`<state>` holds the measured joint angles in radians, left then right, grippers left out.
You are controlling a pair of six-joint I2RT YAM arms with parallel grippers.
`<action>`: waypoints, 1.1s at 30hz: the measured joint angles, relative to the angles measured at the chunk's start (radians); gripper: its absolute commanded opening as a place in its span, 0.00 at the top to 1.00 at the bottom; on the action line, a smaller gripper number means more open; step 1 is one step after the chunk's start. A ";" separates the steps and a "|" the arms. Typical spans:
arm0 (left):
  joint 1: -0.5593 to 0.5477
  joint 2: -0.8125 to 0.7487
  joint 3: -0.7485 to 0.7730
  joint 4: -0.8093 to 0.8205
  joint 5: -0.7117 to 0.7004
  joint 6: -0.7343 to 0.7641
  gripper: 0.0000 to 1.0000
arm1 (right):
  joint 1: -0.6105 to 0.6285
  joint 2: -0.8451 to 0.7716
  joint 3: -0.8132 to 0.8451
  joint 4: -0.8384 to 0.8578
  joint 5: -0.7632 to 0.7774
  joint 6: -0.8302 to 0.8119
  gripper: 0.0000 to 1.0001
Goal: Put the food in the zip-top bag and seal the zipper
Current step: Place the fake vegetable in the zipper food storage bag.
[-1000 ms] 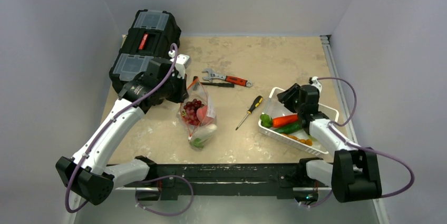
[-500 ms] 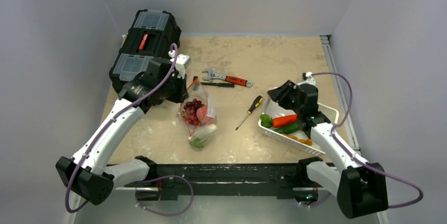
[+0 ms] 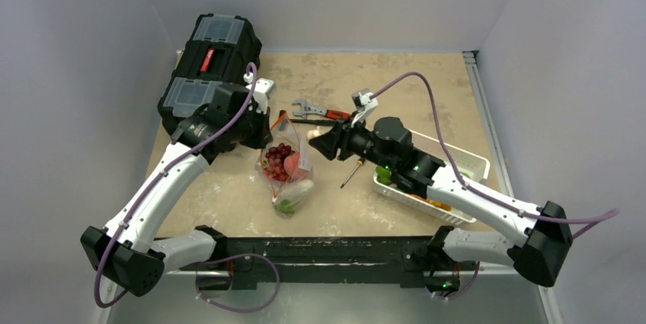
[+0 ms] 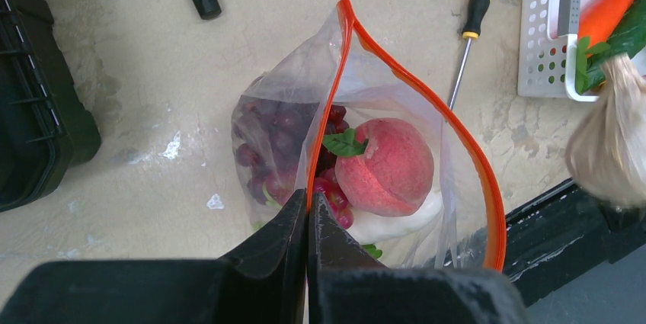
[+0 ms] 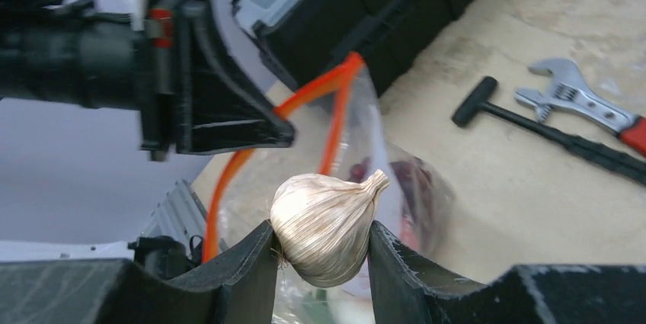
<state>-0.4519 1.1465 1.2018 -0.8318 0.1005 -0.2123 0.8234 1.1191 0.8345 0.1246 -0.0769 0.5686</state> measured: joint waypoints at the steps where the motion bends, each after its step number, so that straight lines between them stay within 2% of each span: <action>1: 0.000 0.000 0.000 0.000 0.000 0.000 1.00 | 0.031 0.010 0.023 0.000 0.012 -0.016 0.75; 7: 0.000 0.000 0.000 0.000 0.000 0.000 1.00 | 0.187 0.124 0.188 -0.037 0.120 -0.115 0.73; 15: 0.000 0.000 0.000 0.000 0.000 0.000 1.00 | 0.296 0.293 0.356 -0.138 0.261 -0.204 0.67; 24: 0.000 0.000 0.000 0.000 0.000 0.001 1.00 | 0.334 0.367 0.412 -0.240 0.372 -0.239 0.45; 28: 0.000 0.000 0.000 0.000 0.000 0.004 1.00 | 0.336 0.367 0.412 -0.243 0.395 -0.245 0.40; 33: 0.000 0.000 0.000 0.000 0.000 0.014 1.00 | 0.340 0.372 0.424 -0.256 0.410 -0.249 0.39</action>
<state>-0.4519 1.1465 1.2018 -0.8322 0.1001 -0.1986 1.1629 1.4906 1.2587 -0.1318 0.3332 0.3195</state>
